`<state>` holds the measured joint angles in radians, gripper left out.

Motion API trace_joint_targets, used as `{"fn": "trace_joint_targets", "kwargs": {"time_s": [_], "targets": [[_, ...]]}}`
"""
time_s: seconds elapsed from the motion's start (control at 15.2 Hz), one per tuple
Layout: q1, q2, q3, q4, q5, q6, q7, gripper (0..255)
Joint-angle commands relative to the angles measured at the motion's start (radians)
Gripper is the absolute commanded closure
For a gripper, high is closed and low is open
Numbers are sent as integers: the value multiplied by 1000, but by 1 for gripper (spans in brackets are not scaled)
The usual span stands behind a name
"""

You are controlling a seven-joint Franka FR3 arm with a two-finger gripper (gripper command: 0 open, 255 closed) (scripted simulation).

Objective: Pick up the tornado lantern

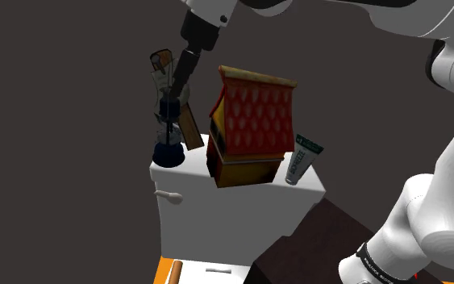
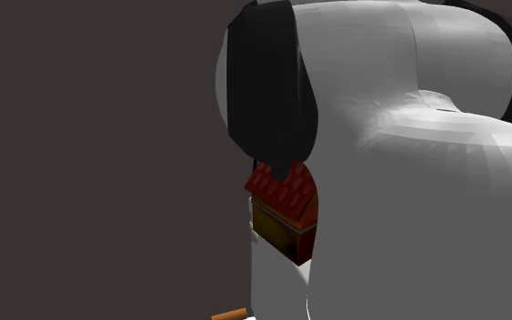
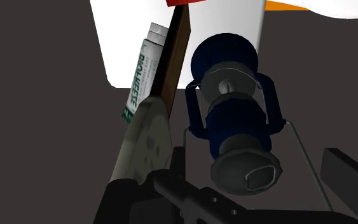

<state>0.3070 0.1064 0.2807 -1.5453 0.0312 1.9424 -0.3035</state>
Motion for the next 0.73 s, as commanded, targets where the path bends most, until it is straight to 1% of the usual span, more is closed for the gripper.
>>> {"fn": "trace_joint_targets", "kwargs": {"time_s": [0.0,0.07,0.13,0.66], "targets": [[-1,-6,0,-26,2,21,-2,0],[-1,-6,0,-25,2,20,-2,0],[-1,-5,-1,-25,2,20,-3,255],[-1,-5,0,-24,2,20,-2,255]]}}
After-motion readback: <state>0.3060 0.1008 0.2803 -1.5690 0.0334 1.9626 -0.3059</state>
